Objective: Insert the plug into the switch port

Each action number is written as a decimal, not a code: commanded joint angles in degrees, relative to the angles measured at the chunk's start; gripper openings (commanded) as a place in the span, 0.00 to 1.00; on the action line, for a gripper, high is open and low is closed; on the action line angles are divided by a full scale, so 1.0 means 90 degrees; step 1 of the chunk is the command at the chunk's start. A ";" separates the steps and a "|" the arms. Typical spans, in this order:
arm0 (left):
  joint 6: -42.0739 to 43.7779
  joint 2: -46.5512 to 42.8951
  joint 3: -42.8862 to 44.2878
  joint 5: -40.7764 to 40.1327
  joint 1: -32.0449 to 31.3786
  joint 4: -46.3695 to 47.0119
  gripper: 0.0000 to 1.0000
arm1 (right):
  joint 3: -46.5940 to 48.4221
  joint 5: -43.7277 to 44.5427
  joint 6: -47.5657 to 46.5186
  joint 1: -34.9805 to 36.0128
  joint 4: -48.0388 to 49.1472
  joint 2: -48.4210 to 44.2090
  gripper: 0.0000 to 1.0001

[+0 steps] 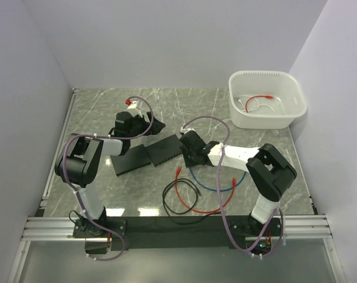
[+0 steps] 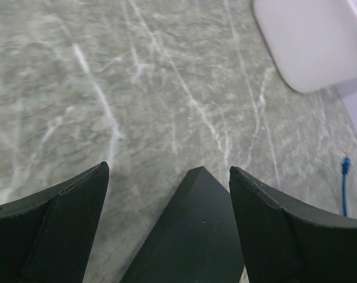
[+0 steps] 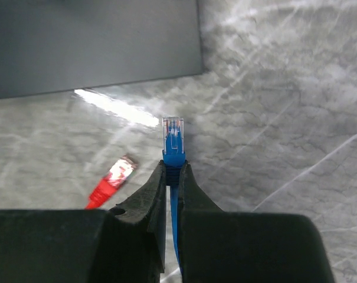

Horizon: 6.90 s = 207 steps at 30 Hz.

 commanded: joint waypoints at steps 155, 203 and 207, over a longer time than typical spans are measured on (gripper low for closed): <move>0.2169 0.2084 0.0896 0.2104 -0.1063 -0.0730 0.26 | 0.2754 0.0390 -0.1146 -0.0266 0.0529 0.1737 0.00; 0.2139 0.2064 0.0906 0.1860 -0.1131 -0.0779 0.07 | 0.4589 0.0011 -0.1254 -0.0851 0.1154 0.2663 0.00; 0.2149 0.2074 0.0935 0.1860 -0.1131 -0.0828 0.06 | 0.4600 -0.0224 -0.1303 -0.0901 0.1359 0.2791 0.00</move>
